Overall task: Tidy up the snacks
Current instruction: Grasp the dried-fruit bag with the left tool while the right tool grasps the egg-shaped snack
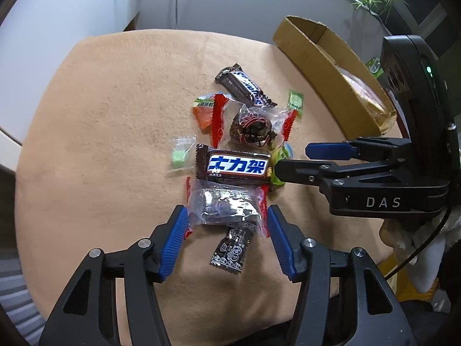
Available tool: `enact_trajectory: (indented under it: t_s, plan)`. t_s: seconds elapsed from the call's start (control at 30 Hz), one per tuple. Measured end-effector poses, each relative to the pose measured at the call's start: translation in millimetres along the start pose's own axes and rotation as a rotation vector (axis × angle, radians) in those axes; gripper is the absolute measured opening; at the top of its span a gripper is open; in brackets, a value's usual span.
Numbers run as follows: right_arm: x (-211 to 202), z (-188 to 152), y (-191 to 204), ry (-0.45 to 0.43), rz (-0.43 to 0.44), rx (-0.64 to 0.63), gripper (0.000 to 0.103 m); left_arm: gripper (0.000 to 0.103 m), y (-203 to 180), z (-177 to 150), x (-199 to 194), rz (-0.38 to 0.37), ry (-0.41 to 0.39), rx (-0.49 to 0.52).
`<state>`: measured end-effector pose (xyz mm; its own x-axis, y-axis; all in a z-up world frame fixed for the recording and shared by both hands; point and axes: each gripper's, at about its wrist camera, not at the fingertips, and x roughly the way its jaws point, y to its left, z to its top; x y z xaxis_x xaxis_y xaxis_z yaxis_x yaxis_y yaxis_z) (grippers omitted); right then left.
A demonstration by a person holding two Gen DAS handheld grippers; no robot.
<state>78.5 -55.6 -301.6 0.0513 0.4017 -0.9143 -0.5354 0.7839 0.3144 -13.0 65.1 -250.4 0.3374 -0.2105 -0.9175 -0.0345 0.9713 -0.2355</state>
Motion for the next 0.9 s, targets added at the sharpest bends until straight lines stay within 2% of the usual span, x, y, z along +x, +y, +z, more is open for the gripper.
enact_trajectory:
  t_s: [0.13, 0.27, 0.5, 0.63, 0.67, 0.7, 0.9]
  plan:
    - [12, 2, 9, 0.019, -0.003, -0.017, 0.064, 0.056, -1, -1, 10, 0.016, 0.015, 0.006]
    - [16, 3, 10, 0.025, 0.027, -0.004, 0.054, 0.058, -1, -2, 16, 0.020, 0.019, 0.001]
    - [15, 0, 6, 0.030, 0.043, 0.008, 0.049, 0.058, -1, -5, 21, 0.002, 0.023, -0.003]
    - [10, -3, -2, 0.031, 0.053, 0.018, 0.047, 0.053, -2, -4, 20, 0.005, 0.016, 0.009]
    - [10, -4, -2, 0.032, 0.049, 0.015, 0.040, 0.053, -4, -4, 21, 0.007, 0.015, 0.011]
    - [9, -4, -2, 0.032, 0.054, 0.014, 0.038, 0.053, -3, -4, 20, 0.008, 0.013, 0.012]
    - [8, -11, -5, 0.029, 0.045, 0.019, 0.035, 0.052, 4, -8, 16, 0.009, 0.004, -0.012]
